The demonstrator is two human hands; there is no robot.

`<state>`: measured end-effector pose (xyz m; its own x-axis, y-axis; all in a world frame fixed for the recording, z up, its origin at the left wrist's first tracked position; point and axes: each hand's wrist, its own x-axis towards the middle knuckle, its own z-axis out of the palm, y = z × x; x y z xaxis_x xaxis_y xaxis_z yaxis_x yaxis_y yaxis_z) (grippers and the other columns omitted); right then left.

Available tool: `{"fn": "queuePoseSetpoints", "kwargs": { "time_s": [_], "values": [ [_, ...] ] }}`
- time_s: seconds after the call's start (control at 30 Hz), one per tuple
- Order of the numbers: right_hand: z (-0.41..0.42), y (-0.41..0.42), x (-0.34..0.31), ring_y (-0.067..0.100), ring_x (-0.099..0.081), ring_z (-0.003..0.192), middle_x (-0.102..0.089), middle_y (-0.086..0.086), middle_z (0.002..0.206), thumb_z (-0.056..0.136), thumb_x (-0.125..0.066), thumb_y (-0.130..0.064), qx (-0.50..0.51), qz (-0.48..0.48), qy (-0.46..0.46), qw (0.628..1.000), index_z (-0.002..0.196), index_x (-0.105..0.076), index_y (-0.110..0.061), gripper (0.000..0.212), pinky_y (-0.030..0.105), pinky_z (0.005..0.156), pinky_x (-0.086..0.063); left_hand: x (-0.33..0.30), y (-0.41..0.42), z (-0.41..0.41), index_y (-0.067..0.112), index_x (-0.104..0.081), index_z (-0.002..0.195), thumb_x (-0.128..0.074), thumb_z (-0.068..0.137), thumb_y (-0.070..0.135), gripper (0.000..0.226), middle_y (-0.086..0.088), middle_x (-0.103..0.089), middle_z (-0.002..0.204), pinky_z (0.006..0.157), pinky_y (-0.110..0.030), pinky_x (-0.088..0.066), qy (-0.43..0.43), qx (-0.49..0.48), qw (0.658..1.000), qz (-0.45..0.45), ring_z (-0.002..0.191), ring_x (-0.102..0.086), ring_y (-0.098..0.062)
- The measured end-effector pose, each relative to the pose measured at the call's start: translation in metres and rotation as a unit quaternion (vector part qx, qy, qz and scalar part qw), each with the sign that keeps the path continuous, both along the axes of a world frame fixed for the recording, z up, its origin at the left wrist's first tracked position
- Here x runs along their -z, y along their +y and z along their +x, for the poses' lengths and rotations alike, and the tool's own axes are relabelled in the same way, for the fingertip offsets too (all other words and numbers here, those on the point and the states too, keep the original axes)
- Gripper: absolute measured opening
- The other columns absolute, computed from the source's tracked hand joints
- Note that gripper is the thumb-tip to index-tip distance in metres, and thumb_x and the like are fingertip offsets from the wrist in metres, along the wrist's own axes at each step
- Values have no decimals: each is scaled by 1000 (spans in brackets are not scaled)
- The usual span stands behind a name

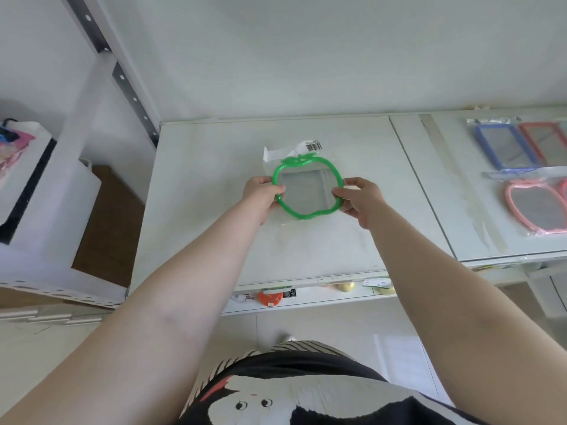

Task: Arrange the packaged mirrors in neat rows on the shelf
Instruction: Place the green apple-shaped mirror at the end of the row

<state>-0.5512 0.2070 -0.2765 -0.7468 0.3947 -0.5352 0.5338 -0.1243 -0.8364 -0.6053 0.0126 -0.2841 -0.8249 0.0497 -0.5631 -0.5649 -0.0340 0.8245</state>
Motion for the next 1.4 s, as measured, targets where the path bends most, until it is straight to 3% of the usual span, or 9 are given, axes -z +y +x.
{"fn": "queuePoseSetpoints", "kwargs": {
  "time_s": [0.17, 0.27, 0.4, 0.47, 0.57, 0.67, 0.93, 1.17, 1.4],
  "values": [
    [53, -20, -8, 10, -47, 38, -59, 7, 68, 83, -70, -2, 30, -4, -3, 1000, 109, -58, -11, 30, 22, 60, -57, 2, -19, 16, 14, -51, 79, -57, 91, 0, 20, -6, -59, 75, 52, -24, -55, -11, -27, 999, 27, 57, -61, -15],
    [87, -36, -11, 6, -50, 33, -59, 7, 67, 84, -70, -4, 57, -3, -8, 998, 106, -59, -10, 26, 20, 55, -56, 2, -26, 34, 13, -53, 71, -59, 89, -2, 24, -6, -59, 70, 43, -20, -53, -21, -7, 1000, 15, 35, -59, -7],
    [123, -46, -12, 9, -62, 49, -65, 7, 71, 82, -73, -6, 126, -14, 4, 992, 108, -62, -5, 27, 19, 52, -57, 2, -23, 57, 10, -53, 68, -61, 87, -5, 25, -7, -57, 70, 37, -19, -51, -37, 25, 999, 3, 54, -57, -15],
    [137, -45, -15, 15, -62, 62, -66, 7, 73, 83, -72, -9, 154, -25, 12, 988, 108, -65, -2, 27, 20, 57, -58, 1, -17, 66, 8, -53, 68, -63, 85, -7, 25, -9, -57, 70, 41, -22, -54, -49, 30, 998, -3, 58, -56, -17],
    [158, -34, -21, 17, -65, 71, -65, 8, 82, 87, -68, -12, 182, -48, 20, 982, 109, -66, -5, 24, 25, 69, -59, -5, -1, 79, 6, -52, 68, -64, 83, -8, 24, -9, -58, 71, 64, -30, -58, -59, 42, 997, -6, 57, -57, -17],
    [177, -17, -27, 17, -64, 68, -65, 7, 87, 88, -64, -7, 178, -45, 19, 983, 114, -65, -9, 26, 23, 63, -57, -14, 19, 91, 6, -52, 70, -64, 83, -8, 22, -10, -59, 73, 45, -27, -56, -52, 64, 997, -1, 57, -57, -17],
    [231, 67, -32, 15, -65, 67, -64, 7, 85, 86, -66, -3, 185, -12, 23, 982, 123, -60, -11, 39, 20, 55, -56, -24, 105, 130, 9, -58, 81, -61, 87, -3, 14, -6, -59, 72, 35, -20, -50, -51, 123, 991, 13, 59, -57, -14],
    [280, 166, -20, 12, -64, 67, -64, 5, 81, 86, -68, -6, 171, 3, 8, 985, 119, -61, -4, 34, 18, 56, -56, -3, 201, 185, 13, -57, 68, -63, 85, -5, 25, -5, -58, 70, 50, -21, -54, -33, 104, 994, 2, 58, -56, -14],
    [304, 233, -10, 14, -64, 68, -64, 7, 83, 85, -69, -8, 152, -20, 5, 988, 108, -62, -4, 24, 22, 62, -57, 5, 259, 214, 12, -61, 71, -66, 84, -3, 21, -5, -61, 73, 46, -19, -54, -41, 73, 996, -9, 60, -58, -13]
  ]
}}
